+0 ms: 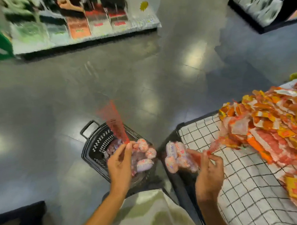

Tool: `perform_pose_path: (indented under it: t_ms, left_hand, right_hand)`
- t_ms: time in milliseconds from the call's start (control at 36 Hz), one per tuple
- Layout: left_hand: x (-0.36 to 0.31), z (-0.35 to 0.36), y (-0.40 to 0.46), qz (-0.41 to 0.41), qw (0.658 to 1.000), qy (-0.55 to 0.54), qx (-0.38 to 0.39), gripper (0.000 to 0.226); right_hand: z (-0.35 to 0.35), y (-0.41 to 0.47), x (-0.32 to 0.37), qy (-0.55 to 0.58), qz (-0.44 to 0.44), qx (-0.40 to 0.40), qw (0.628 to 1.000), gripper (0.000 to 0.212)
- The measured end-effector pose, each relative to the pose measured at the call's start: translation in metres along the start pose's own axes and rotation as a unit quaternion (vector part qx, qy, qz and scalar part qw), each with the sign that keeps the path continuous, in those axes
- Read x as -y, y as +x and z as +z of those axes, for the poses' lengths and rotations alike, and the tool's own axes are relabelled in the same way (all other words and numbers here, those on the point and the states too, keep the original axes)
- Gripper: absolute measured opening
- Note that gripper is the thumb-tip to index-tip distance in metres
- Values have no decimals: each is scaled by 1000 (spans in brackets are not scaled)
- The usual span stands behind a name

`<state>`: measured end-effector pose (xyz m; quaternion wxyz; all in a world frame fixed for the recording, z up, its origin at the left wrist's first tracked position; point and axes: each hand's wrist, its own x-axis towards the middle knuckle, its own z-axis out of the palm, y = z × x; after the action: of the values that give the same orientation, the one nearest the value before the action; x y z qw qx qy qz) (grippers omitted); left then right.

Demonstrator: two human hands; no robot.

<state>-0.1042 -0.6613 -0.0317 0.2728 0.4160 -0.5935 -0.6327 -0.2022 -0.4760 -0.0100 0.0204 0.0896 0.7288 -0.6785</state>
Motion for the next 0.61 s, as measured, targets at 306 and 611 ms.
perform_pose_path:
  t_ms: [306,611]
  left_hand:
    - [55,-152,47,-89,987,14,-137,19]
    - [140,-176,88,-169,963,65,-202,15]
  right_hand:
    - [103,-42,-30,-169,17,131,977,13]
    - [183,-9,-137,-242,77,289,923,4]
